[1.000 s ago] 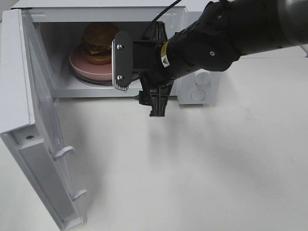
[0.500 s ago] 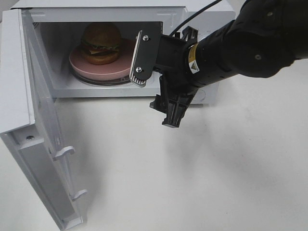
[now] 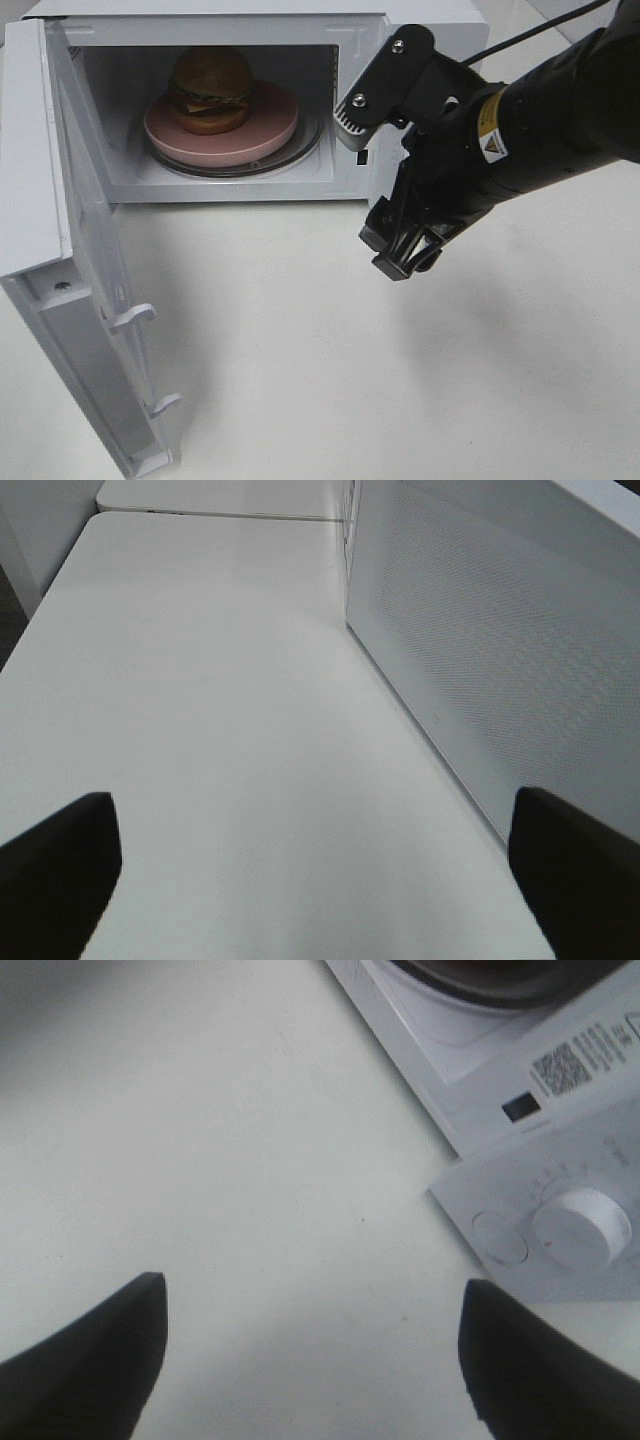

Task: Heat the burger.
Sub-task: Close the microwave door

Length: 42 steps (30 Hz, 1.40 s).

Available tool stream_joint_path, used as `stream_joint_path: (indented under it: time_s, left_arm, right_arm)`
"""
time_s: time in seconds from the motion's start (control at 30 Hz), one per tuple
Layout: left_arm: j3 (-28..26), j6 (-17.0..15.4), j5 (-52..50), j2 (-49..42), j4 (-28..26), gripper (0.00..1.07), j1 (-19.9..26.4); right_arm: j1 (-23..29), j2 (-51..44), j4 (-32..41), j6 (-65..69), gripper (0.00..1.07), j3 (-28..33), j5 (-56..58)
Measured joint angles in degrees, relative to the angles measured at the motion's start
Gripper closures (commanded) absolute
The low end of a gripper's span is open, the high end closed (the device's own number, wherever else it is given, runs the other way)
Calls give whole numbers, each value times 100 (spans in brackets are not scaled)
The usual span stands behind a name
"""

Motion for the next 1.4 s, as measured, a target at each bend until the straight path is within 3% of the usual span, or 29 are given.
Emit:
stream_joint_path:
  time_s: [0.5,1.17,1.4]
  left_arm:
    - [0,0,0,0,0,9,0]
    - [0,0,0,0,0,9,0]
    - [0,0,0,0,0,9,0]
  right_arm:
    - [0,-1289,590,304,31,40,2086]
    - [0,-2802,716,304,31,40,3472]
    - [-11,-3690,716,338,31,464,3587]
